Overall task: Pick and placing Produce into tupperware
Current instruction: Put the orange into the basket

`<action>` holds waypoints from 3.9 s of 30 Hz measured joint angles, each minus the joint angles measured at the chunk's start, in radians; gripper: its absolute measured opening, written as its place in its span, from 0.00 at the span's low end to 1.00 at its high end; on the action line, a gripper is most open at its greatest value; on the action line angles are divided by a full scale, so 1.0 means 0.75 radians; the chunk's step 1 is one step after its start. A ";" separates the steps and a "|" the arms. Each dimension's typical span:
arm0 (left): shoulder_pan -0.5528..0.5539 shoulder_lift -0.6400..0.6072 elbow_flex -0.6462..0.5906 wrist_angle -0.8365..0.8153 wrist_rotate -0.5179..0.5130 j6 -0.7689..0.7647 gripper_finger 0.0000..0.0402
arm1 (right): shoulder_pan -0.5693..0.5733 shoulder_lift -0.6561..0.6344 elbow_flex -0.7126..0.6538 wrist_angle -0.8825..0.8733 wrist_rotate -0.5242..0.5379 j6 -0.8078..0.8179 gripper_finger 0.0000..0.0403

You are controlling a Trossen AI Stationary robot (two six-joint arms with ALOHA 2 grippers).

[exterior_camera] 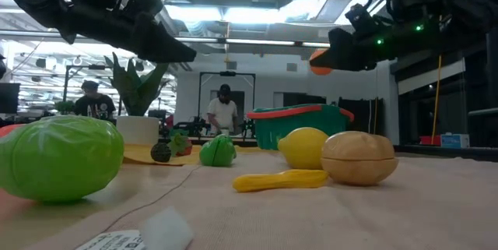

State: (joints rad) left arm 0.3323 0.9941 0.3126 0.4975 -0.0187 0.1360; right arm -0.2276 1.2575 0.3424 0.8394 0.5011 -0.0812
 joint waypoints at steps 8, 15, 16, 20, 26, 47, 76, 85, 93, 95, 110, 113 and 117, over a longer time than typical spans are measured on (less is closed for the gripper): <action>0.002 0.001 0.000 0.001 -0.001 0.001 0.68 | -0.108 0.005 0.220 -0.448 -0.123 0.124 0.49; 0.002 0.002 -0.098 0.125 0.002 0.005 0.68 | -0.210 0.008 0.494 -0.916 -0.267 0.193 0.49; 0.002 0.002 -0.125 0.178 0.002 0.005 0.68 | -0.224 0.019 0.533 -0.969 -0.296 0.209 0.49; 0.002 0.002 -0.209 0.351 0.002 0.006 0.68 | -0.266 0.093 0.673 -1.217 -0.387 0.243 0.49; 0.002 0.002 -0.223 0.306 0.002 0.004 0.68 | -0.300 0.266 0.883 -1.467 -0.469 0.226 0.49; 0.002 0.002 -0.224 0.220 0.002 0.000 0.68 | -0.399 0.548 1.261 -1.858 -0.606 0.172 0.50; 0.001 0.002 -0.224 0.219 0.002 -0.024 0.68 | -0.400 0.653 0.988 -1.493 -0.604 0.202 0.50; 0.001 0.002 -0.224 0.219 0.002 -0.035 0.68 | -0.403 0.653 0.948 -1.447 -0.603 0.203 0.50; 0.001 0.002 -0.223 0.219 0.002 -0.039 0.68 | -0.403 0.718 0.948 -1.442 -0.608 0.202 0.50; 0.001 0.002 -0.224 0.219 0.002 -0.039 0.68 | -0.403 0.722 0.948 -1.429 -0.605 0.200 0.50; 0.001 0.002 -0.223 0.219 0.002 -0.039 0.68 | -0.406 0.721 0.966 -1.373 -0.705 0.136 0.55; 0.001 0.002 -0.223 0.219 0.002 -0.039 0.68 | -0.406 0.721 0.966 -1.355 -0.706 0.136 0.61; 0.001 0.002 -0.223 0.219 0.002 -0.038 0.68 | -0.406 0.721 0.966 -1.353 -0.705 0.136 0.68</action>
State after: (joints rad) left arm 0.3332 0.9958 0.1452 0.6621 -0.0170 0.1074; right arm -0.5320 1.7981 1.0672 -0.1755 -0.0280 0.0212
